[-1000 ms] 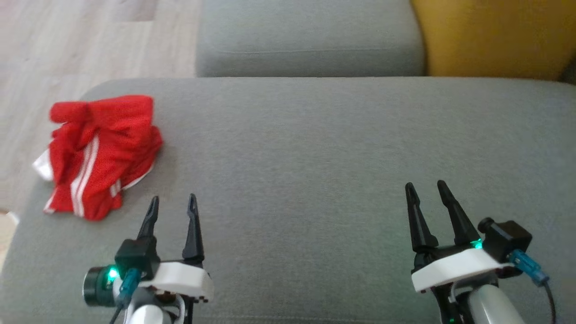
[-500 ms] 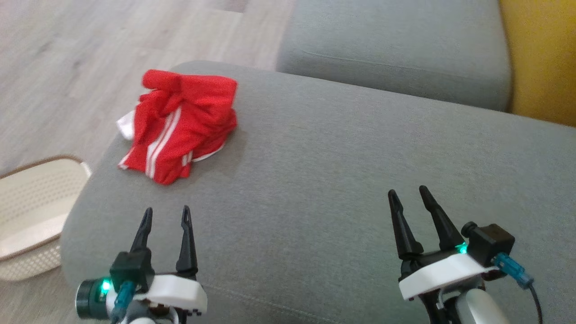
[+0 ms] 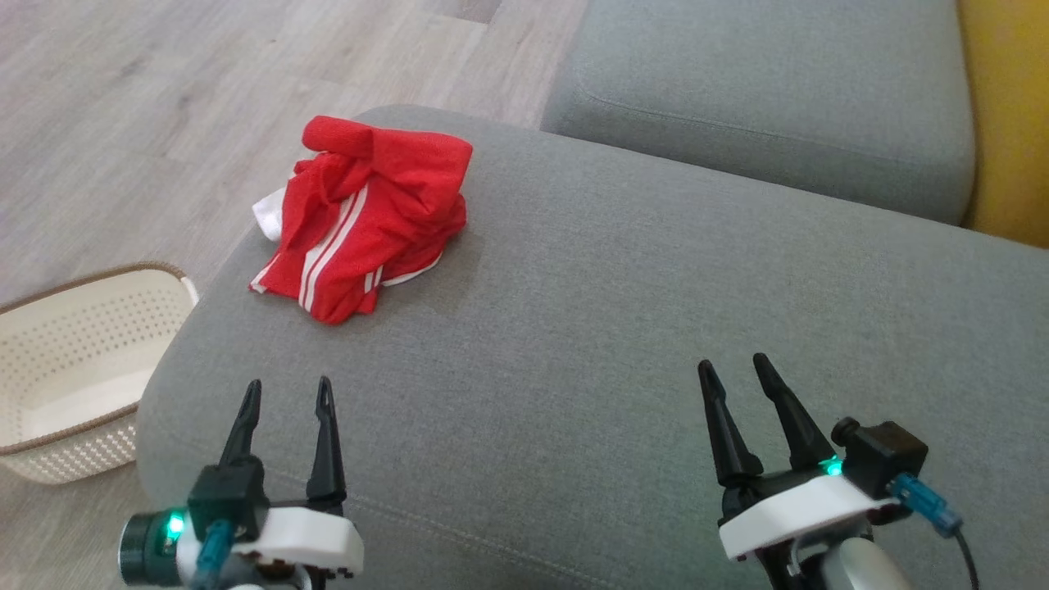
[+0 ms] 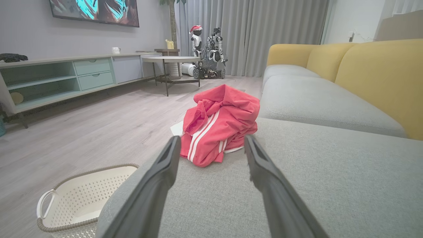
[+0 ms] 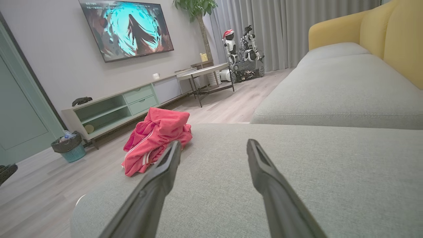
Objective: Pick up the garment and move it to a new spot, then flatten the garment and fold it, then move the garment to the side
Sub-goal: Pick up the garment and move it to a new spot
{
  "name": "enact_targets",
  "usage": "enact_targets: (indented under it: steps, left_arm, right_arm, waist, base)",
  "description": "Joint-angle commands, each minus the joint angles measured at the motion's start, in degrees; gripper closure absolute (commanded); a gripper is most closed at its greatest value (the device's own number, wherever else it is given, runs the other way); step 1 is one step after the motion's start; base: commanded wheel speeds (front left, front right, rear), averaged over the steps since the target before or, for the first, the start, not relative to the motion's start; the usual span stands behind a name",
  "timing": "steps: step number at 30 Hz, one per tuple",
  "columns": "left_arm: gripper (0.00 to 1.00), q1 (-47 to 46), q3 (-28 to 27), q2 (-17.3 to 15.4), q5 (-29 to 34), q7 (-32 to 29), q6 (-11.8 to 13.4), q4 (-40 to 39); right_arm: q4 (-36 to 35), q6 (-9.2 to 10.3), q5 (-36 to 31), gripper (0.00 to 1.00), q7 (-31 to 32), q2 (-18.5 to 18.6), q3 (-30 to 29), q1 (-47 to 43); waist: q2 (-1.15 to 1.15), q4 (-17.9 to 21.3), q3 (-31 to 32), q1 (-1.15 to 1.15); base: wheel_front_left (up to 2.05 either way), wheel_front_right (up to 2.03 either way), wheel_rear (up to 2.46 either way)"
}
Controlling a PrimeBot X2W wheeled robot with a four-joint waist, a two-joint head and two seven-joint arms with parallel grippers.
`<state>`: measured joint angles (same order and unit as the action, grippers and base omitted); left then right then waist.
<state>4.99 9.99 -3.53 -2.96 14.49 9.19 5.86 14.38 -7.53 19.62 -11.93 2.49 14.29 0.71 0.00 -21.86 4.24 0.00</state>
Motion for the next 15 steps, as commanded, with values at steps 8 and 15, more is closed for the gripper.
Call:
enact_targets:
  steps: [8,15]
  left_arm:
    - [0.00,-5.88,-5.13,-1.90,-1.87,0.51,-2.29,1.10]
    - [0.00,-14.60,-7.83,-5.15,-4.22,0.21,-5.15,8.05]
  right_arm:
    - [-3.25,0.04,-0.81,0.00,-0.48,0.39,-0.08,3.26]
    - [-7.08,0.04,-3.12,0.00,1.24,0.39,-2.48,5.10]
  waist:
    - [0.00,3.69,-3.36,0.00]
    - [0.00,6.97,-8.94,0.00]
  base:
    - [0.00,0.00,0.00]
    - [0.00,0.00,0.00]
